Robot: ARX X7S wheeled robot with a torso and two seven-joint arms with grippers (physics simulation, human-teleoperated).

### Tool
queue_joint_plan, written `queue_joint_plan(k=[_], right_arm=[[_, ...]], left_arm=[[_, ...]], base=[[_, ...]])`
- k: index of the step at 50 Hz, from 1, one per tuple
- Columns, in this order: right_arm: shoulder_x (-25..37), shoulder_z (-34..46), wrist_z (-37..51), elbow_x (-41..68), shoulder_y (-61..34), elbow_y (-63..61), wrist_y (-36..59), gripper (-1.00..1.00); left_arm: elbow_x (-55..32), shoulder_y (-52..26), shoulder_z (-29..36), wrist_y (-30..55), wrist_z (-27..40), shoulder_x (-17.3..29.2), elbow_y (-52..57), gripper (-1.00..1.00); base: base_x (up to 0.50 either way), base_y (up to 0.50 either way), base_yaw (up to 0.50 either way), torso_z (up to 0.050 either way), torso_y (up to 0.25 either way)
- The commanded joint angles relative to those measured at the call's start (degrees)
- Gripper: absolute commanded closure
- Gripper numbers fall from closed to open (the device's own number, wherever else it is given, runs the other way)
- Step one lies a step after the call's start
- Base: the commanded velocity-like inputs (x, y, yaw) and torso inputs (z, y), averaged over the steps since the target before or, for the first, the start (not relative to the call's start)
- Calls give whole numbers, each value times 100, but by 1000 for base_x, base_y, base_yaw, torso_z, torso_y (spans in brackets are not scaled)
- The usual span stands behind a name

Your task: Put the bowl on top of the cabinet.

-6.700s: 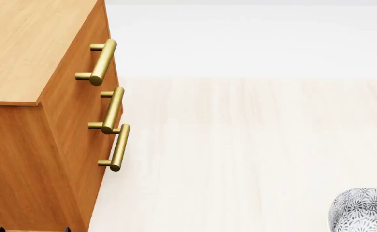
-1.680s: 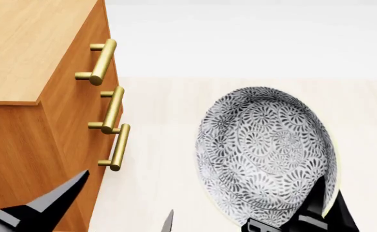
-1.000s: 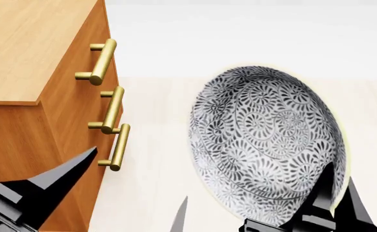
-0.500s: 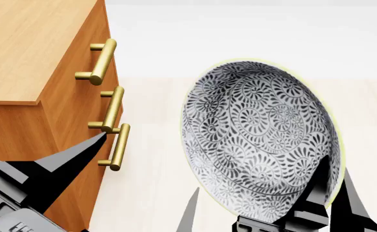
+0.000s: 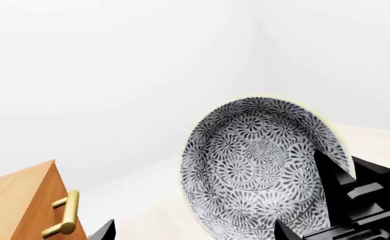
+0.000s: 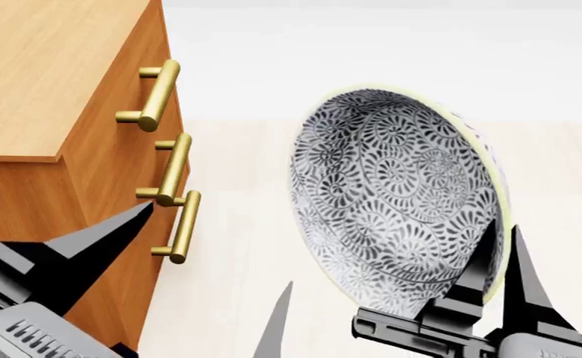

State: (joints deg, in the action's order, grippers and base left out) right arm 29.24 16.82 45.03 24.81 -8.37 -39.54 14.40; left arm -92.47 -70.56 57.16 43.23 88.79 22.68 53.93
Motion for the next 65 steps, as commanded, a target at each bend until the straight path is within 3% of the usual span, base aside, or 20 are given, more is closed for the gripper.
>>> queue_joint_plan(k=[1, 10, 13, 17, 34, 65], right_arm=[[-31, 175, -230, -422, -43, 135, -212, 100], [51, 160, -380, -354, 74, 146, -419, 100], [68, 171, -385, -345, 130, 92, -438, 100], [102, 199, -386, -382, 207, -17, -474, 100], [206, 208, -351, -476, 421, -252, -578, 100], [497, 202, -328, -661, 983, -963, -889, 100]], left_arm=[[-51, -118, -51, -224, 10, -126, -138, -100], [34, -144, -15, -205, -276, -160, -385, -100], [66, 5, -190, -380, -844, 44, -625, -100], [225, 129, -209, -413, -1037, 159, -731, -100], [529, 297, -313, -467, -1298, 583, -956, -100], [502, 262, -219, -477, -1271, 388, -1005, -100]], base=[[0, 0, 0, 0, 0], [0, 0, 0, 0, 1], [0, 0, 0, 5, 0], [0, 0, 0, 0, 0], [0, 0, 0, 0, 0], [0, 0, 0, 0, 0]])
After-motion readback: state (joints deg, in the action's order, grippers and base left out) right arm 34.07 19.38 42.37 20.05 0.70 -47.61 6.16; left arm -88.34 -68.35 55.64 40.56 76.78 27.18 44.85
